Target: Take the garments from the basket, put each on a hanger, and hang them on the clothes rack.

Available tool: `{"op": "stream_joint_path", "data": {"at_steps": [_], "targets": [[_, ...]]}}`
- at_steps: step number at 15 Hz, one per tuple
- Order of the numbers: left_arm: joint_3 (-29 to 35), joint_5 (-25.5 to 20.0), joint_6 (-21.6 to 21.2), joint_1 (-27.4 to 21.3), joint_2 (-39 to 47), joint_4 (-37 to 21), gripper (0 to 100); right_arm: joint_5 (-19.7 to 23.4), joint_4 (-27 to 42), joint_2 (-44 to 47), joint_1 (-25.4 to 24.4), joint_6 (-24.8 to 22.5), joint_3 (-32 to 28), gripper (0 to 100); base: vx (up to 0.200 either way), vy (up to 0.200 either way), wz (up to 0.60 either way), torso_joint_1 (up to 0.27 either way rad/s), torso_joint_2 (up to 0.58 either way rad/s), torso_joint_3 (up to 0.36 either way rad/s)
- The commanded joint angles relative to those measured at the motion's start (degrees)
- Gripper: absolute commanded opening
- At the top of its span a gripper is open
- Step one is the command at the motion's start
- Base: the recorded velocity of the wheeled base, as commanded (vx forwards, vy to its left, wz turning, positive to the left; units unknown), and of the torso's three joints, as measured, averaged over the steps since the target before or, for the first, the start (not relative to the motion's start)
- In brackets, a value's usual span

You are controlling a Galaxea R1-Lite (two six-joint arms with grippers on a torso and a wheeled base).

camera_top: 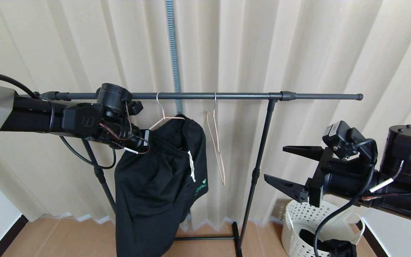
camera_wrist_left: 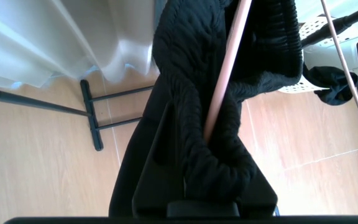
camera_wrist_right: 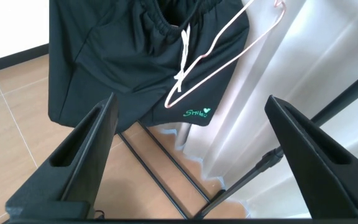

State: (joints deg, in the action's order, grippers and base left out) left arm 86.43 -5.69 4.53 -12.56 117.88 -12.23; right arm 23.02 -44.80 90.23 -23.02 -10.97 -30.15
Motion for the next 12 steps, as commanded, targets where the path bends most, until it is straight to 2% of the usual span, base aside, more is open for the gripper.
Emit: {"op": "stream_joint_path", "data": {"at_steps": [1, 6, 7, 12], "targets": [[-0.1, 0.0, -0.1, 0.0, 0.0, 0.0, 0, 0.0, 0.0, 0.0, 0.0, 0.0, 0.0, 100, 0.0, 0.0, 0.0, 0.0, 0.0, 0.0], [-0.2, 0.3, -0.1, 0.0, 0.0, 0.0, 0, 0.0, 0.0, 0.1, 0.0, 0.0, 0.1, 100, 0.0, 0.0, 0.0, 0.0, 0.0, 0.0], [-0.4, 0.9, -0.1, 0.0, 0.0, 0.0, 100, 0.0, 0.0, 0.0, 0.0, 0.0, 0.1, 100, 0.0, 0.0, 0.0, 0.0, 0.0, 0.0], [-0.5, 1.0, -0.1, -0.4, -0.3, 0.0, 100, 0.0, 0.0, 0.1, 0.0, 0.0, 0.1, 100, 0.0, 0.0, 0.0, 0.0, 0.0, 0.0]]}}
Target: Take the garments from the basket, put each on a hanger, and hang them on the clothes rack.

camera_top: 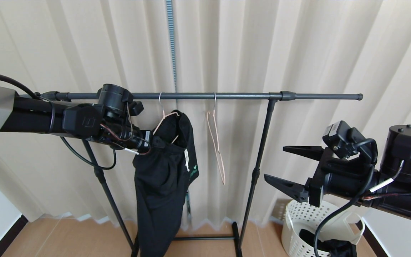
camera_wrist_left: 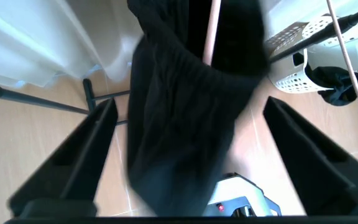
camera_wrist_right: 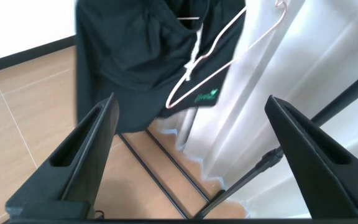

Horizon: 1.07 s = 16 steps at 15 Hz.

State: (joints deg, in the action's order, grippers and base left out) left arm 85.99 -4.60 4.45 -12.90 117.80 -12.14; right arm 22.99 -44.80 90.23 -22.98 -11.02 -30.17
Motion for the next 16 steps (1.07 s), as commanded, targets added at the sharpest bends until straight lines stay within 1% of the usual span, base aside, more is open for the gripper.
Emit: {"op": "stream_joint_path", "data": {"at_steps": [1, 3, 7, 8, 10, 12, 13, 14, 15, 16], "targets": [[-0.1, 0.0, 0.0, -0.1, -0.3, -0.2, 100, 0.0, 0.0, 0.0, 0.0, -0.1, 0.0, 100, 0.0, 0.0, 0.0, 0.0, 0.0, 0.0], [-0.8, 0.0, 0.1, -0.2, -2.2, -0.3, 100, 0.0, 0.0, 0.1, 0.0, -0.1, 0.1, 100, 0.0, 0.0, 0.0, 0.0, 0.0, 0.0], [-7.8, 0.3, 0.0, -0.6, -12.5, -0.3, 100, 0.0, -0.1, -0.7, 0.0, -0.1, 0.5, 100, 0.0, 0.0, 0.0, 0.0, 0.0, 0.0], [-12.6, 0.7, 0.1, -0.6, -20.4, -0.6, 100, 0.0, 0.3, -3.0, -0.1, -0.1, 0.6, 100, 0.0, 0.0, 0.0, 0.0, 0.0, 0.0], [-22.0, 0.6, 0.1, -0.6, -30.9, -0.8, 100, -0.7, 0.5, -6.4, -0.1, -0.1, 1.8, 100, 0.0, 0.0, 0.0, 0.0, 0.0, 0.0], [-31.2, 0.6, 0.1, -0.6, -41.3, -0.7, 100, -6.7, 0.4, -11.1, -0.2, -0.1, 4.0, 100, 0.0, 0.0, 0.0, 0.0, 0.0, 0.0], [-35.2, 0.6, 0.0, -0.6, -46.0, -0.4, 100, -7.9, 0.6, -13.9, -0.5, -0.1, 5.1, 100, 0.0, 0.0, 0.0, 0.0, 0.0, 0.0], [-37.7, 0.2, 0.1, -0.7, -49.8, -0.4, 100, -8.0, 0.6, -16.3, -0.7, -0.1, 6.8, 100, 0.0, 0.0, 0.0, 0.0, 0.0, 0.0], [-38.7, 0.2, 0.2, -0.8, -51.3, -0.5, 100, -8.1, 0.6, -17.1, -0.9, -0.1, 7.4, 100, 0.0, 0.0, 0.0, 0.0, 0.0, 0.0], [-41.4, 0.3, 0.1, -1.3, -53.7, -0.3, 100, -8.5, 0.6, -18.6, -1.6, -0.1, 8.6, 100, 0.0, 0.0, 0.0, 0.0, 0.0, 0.0]]}}
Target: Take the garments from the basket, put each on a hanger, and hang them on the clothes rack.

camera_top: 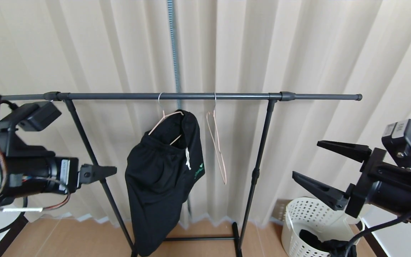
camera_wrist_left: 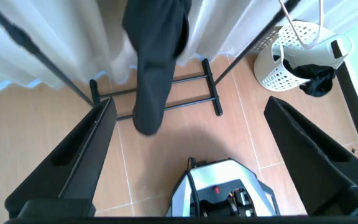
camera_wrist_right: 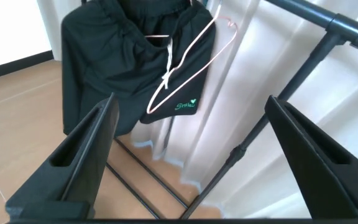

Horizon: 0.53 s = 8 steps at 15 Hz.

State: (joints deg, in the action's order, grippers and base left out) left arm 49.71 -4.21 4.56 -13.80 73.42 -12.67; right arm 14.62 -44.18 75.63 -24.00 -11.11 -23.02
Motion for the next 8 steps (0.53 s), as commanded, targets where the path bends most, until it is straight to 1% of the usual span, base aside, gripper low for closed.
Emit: {"op": "stream_joint_path", "data": {"at_steps": [1, 2, 3, 5, 6, 7, 8], "targets": [[-9.5, 0.0, 0.1, -1.1, -13.4, 0.4, 100, -1.3, 0.0, -7.3, -1.8, -0.1, 4.6, 100, 0.0, 0.0, 0.0, 0.0, 0.0, 0.0], [-11.7, -0.1, 0.1, -1.1, -15.0, 0.5, 100, -1.5, 0.0, -8.5, -2.2, -0.2, 6.3, 100, 0.0, 0.0, 0.0, 0.0, 0.0, 0.0], [-17.0, -0.1, 0.3, -1.1, -16.9, 2.3, 100, -1.7, -0.2, -10.7, -2.5, -0.4, 11.0, 100, 0.0, 0.0, 0.0, 0.0, 0.0, 0.0], [-22.7, -0.1, 1.4, -1.1, -19.0, 6.8, 100, -2.6, -0.1, -13.4, -2.5, -0.3, 15.2, 100, 0.0, 0.0, 0.0, 0.0, 0.0, 0.0], [-27.7, 0.0, 1.6, -1.1, -21.7, 10.1, 100, -2.8, 0.0, -17.1, -2.4, -0.2, 19.7, 100, 0.0, 0.0, 0.0, 0.0, 0.0, 0.0], [-27.8, 0.0, 1.5, -1.0, -21.7, 10.2, 100, -2.8, 0.0, -17.3, -2.4, -0.2, 19.9, 100, 0.0, 0.0, 0.0, 0.0, 0.0, 0.0], [-31.1, 0.2, 1.6, -0.9, -25.9, 10.4, 100, -2.8, 0.1, -21.7, -2.1, -0.1, 23.0, 100, 0.0, 0.0, 0.0, 0.0, 0.0, 0.0]]}}
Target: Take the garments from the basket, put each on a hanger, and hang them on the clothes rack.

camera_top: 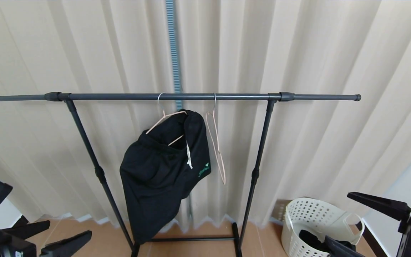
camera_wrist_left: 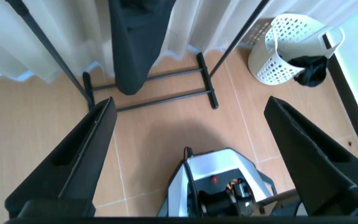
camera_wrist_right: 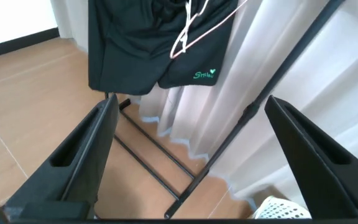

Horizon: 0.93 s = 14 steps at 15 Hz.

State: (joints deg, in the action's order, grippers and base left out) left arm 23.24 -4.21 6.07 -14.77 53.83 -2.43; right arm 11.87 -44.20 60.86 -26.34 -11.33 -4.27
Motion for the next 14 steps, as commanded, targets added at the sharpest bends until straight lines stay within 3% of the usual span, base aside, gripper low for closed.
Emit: {"op": "stream_joint_path", "data": {"at_steps": [1, 4, 7, 11, 14], "targets": [[-6.4, 0.3, 0.1, 0.1, -8.4, 0.1, 100, 0.2, 2.1, -9.5, 0.9, 0.3, 4.3, 100, 0.0, 0.0, 0.0, 0.0, 0.0, 0.0], [-11.5, 0.3, 0.0, 0.3, -16.6, -0.8, 100, 0.1, 20.6, -24.5, 1.4, 0.3, 4.3, 100, 0.0, 0.0, 0.0, 0.0, 0.0, 0.0], [-14.5, 0.3, -0.1, 0.3, -24.7, -5.0, 100, -2.0, 34.3, -40.6, 2.3, 0.5, 4.3, 100, 0.0, 0.0, 0.0, 0.0, 0.0, 0.0], [-14.4, 0.8, -0.4, 0.4, -32.7, -11.5, 100, -7.0, 39.4, -49.5, 4.3, 5.5, 4.3, 100, 0.0, 0.0, 0.0, 0.0, 0.0, 0.0], [-14.7, 3.3, -1.4, 1.2, -36.8, -12.9, 100, -9.1, 39.7, -50.7, 9.0, 5.5, 4.3, 100, 0.0, 0.0, 0.0, 0.0, 0.0, 0.0]]}}
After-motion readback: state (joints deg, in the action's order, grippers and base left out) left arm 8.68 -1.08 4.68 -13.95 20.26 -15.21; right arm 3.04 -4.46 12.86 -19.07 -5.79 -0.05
